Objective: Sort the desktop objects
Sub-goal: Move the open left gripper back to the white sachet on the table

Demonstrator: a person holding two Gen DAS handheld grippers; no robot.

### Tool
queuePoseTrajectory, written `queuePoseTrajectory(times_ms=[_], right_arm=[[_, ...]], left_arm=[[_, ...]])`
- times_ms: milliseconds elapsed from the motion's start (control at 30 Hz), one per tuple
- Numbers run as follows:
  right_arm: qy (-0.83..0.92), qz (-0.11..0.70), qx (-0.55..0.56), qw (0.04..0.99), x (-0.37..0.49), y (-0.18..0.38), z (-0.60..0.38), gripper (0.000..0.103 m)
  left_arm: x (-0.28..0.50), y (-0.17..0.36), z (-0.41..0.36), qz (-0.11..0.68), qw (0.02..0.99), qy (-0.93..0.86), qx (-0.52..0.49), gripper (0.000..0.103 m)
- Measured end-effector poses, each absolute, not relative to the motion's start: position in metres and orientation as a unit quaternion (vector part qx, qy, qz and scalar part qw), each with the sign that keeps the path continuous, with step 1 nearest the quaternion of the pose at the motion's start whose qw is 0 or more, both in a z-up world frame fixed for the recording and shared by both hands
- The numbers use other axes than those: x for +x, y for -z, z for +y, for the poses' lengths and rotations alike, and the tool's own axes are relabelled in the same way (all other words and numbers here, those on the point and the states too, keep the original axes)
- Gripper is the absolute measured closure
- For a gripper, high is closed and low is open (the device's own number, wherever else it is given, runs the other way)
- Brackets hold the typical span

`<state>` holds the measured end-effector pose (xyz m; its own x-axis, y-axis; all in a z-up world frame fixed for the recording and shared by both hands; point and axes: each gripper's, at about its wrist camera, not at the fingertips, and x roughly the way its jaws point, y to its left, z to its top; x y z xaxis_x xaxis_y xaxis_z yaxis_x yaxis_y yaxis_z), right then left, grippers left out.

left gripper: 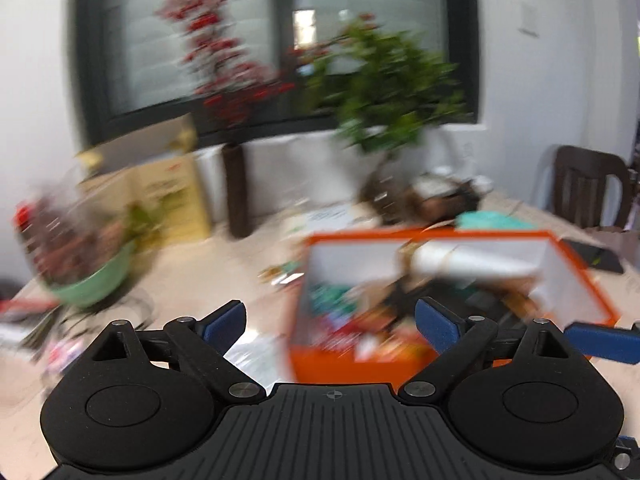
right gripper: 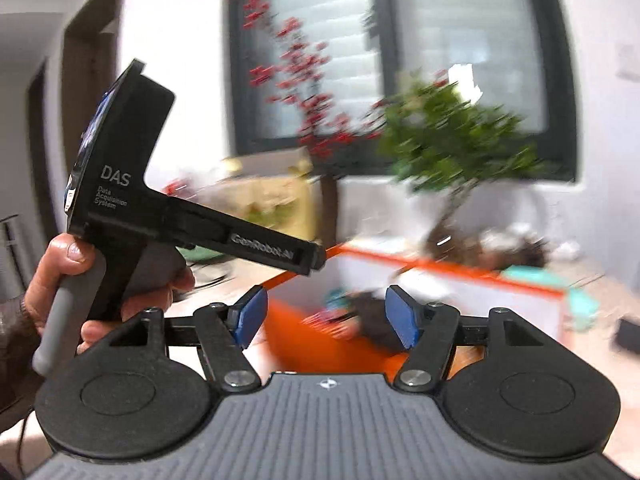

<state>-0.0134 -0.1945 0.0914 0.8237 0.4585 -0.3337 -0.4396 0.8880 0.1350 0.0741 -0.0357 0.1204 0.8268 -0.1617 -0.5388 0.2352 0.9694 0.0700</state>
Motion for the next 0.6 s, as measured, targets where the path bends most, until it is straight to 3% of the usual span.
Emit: queuePoseTrajectory(times_ms=[200, 333, 433, 600], right_arm=[[-0.289, 0.267, 0.021, 0.919, 0.005, -0.049, -0.122, 0.033], [-0.299, 0.276, -0.012, 0.914, 0.024, -0.035, -0.071, 0.033], [-0.291, 0.263, -0.048, 0.919, 0.045, -0.031, -0.036, 0.016], [-0.289, 0.252, -0.093, 0.919, 0.084, -0.026, 0.006, 0.015]], left_arm=[[0.063, -0.080, 0.054, 0.326, 0.944, 0.036, 0.028, 0.006], [0.058, -0.066, 0.098, 0.328, 0.944, 0.023, 0.003, 0.006], [0.059, -0.061, 0.124, 0.321, 0.947, 0.013, -0.012, 0.006], [0.069, -0.059, 0.159, 0.314, 0.947, 0.000, -0.062, 0.006]])
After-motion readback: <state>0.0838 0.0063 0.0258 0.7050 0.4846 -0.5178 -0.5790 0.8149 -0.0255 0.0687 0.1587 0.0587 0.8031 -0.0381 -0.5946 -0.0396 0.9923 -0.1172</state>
